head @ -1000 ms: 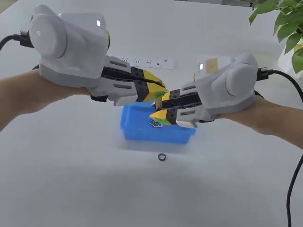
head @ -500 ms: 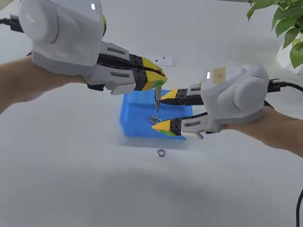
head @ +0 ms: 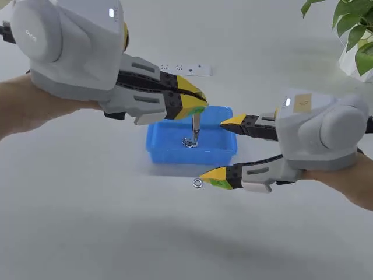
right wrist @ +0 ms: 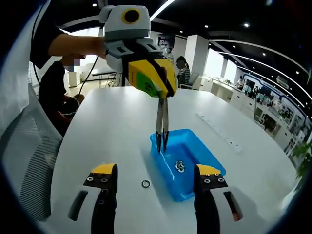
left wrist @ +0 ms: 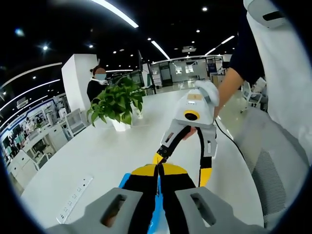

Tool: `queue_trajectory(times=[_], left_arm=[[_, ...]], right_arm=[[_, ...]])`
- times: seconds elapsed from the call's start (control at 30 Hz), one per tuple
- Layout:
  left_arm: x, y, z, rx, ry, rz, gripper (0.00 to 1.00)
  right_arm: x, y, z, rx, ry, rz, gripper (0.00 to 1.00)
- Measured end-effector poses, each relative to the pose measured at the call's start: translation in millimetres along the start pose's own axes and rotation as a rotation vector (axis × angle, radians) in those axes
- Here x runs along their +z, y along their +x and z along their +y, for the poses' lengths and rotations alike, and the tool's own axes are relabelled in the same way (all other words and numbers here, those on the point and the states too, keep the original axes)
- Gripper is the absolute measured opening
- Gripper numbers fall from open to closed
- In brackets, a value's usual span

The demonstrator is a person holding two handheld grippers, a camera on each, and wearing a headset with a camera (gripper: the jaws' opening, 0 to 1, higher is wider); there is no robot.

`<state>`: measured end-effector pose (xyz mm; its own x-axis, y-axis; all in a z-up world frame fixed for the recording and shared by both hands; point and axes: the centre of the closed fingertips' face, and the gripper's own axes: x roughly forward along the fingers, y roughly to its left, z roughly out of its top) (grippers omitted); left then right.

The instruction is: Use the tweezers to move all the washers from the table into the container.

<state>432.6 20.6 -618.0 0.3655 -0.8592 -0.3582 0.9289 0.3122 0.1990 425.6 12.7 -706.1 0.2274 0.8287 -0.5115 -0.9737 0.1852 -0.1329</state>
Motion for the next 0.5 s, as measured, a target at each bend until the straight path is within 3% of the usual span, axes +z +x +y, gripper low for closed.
queue_trajectory(times=[0.13,0.3,0.33,0.5], left_arm=[[-5.7,-0.6,-10.1,-0.009,-0.009,-0.011,0.05],[-16.6,3.3,-22.2,-0.012,-0.027,0.01,0.05],[-18.9,4.1,-24.5,-0.01,-0.054,-0.002,0.05],[-31.3,12.5,-34.7,-0.019,-0.047,0.007,0.05]], right_arm=[[-2.9,-8.2,8.3,0.001,0.026,-0.012,0.68],[-16.0,-13.0,16.4,0.009,0.067,0.001,0.75],[-19.9,-14.7,16.5,0.005,0.069,0.004,0.75],[-37.5,-20.3,12.7,-0.025,0.131,0.02,0.81]])
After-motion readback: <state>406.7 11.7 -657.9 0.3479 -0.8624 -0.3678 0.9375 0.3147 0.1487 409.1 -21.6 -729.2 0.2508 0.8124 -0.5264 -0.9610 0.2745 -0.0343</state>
